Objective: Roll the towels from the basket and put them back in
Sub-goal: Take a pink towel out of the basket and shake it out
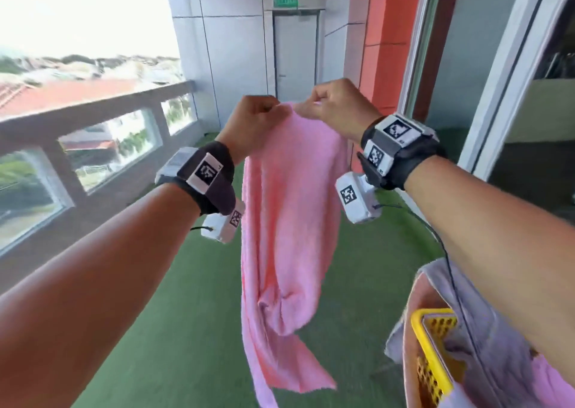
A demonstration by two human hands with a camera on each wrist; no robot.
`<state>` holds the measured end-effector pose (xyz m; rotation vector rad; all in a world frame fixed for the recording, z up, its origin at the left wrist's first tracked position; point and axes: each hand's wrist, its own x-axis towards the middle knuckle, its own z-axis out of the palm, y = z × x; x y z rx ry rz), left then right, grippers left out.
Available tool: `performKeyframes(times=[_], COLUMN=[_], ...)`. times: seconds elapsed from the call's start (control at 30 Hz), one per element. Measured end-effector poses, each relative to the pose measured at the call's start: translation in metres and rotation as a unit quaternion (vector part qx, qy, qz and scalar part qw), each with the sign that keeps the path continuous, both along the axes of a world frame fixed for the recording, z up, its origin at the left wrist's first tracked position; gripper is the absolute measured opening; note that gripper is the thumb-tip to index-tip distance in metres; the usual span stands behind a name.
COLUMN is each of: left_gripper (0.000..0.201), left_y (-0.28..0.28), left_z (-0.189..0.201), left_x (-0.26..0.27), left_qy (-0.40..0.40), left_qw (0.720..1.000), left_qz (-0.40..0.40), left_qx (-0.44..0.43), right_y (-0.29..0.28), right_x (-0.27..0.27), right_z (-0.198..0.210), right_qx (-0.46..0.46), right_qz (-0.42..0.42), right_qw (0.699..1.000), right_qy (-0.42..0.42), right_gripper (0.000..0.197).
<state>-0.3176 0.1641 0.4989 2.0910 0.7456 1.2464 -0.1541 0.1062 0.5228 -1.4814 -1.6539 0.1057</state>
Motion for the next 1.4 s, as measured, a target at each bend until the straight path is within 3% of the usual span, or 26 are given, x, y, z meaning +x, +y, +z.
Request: performKeyframes(times=[0.07, 0.17, 0.23, 0.37, 0.53, 0.63, 0.7, 0.77, 0.83, 0.93, 1.03, 1.13, 1.2, 1.27, 1.33, 1.4], left_gripper=[0.028, 0.031, 0.030, 0.033, 0.035, 0.039, 0.034, 0.027, 0.026, 0.027, 0.025, 0.039, 0.037, 0.044, 0.046, 0.044], left_y=[-0.003, -0.011, -0.020, -0.028, -0.043, -0.060, -0.073, -0.079, -0.080, -0.085, -0.092, -0.098, -0.099, -0.095, -0.094, -0.097], left_z=[-0.019, -0.061, -0.089, -0.118, -0.114, -0.134, -0.154, -0.166, -0.171, -0.172, -0.180, -0.196, -0.202, -0.201, -0.197, -0.200], left_x=[-0.012, -0.025, -0.027, -0.030, -0.033, -0.047, -0.059, -0.066, -0.064, -0.054, -0.054, -0.062, -0.062, -0.056, -0.051, -0.048], left_qy=[0.025, 0.128, 0.171, 0.149, 0.123, 0.083, 0.049, 0.022, 0.022, 0.070, 0.074, 0.081, 0.073, 0.039, 0.021, 0.041], left_qw=[1.000, 0.992, 0.985, 0.985, 0.982, 0.966, 0.951, 0.949, 0.956, 0.953, 0.929, 0.905, 0.909, 0.921, 0.918, 0.898], left_qz=[-0.010, -0.018, -0.029, -0.059, -0.100, -0.155, -0.176, -0.169, -0.154, -0.197, -0.252, -0.284, -0.273, -0.249, -0.248, -0.288], left_qx=[-0.005, 0.005, -0.005, -0.060, -0.105, -0.189, -0.249, -0.266, -0.249, -0.218, -0.261, -0.306, -0.307, -0.296, -0.309, -0.329], right_y=[-0.008, -0.027, -0.035, -0.045, -0.054, -0.066, -0.081, -0.096, -0.103, -0.110, -0.115, -0.122, -0.125, -0.127, -0.131, -0.132], right_x=[-0.011, -0.015, -0.009, -0.015, -0.021, -0.008, 0.002, 0.000, -0.016, -0.043, -0.039, -0.018, -0.015, -0.027, -0.037, -0.030], right_z=[-0.029, -0.082, -0.112, -0.144, -0.152, -0.152, -0.154, -0.162, -0.181, -0.209, -0.207, -0.199, -0.205, -0.213, -0.219, -0.210], right_qx=[-0.067, -0.177, -0.152, -0.125, -0.101, -0.044, -0.021, -0.044, -0.131, -0.244, -0.185, -0.096, -0.081, -0.163, -0.238, -0.184], right_qz=[0.023, 0.057, 0.050, 0.060, 0.067, 0.034, 0.004, 0.010, 0.077, 0.161, 0.154, 0.104, 0.091, 0.117, 0.141, 0.127], right_qw=[0.997, 0.982, 0.986, 0.984, 0.987, 0.990, 0.987, 0.972, 0.954, 0.927, 0.949, 0.944, 0.928, 0.932, 0.936, 0.949], right_qy=[-0.020, -0.031, 0.044, 0.114, 0.106, 0.126, 0.162, 0.232, 0.259, 0.234, 0.206, 0.299, 0.353, 0.303, 0.218, 0.222], right_gripper=[0.035, 0.052, 0.052, 0.056, 0.044, 0.048, 0.038, 0.022, 0.015, 0.026, 0.030, 0.033, 0.031, 0.036, 0.053, 0.059])
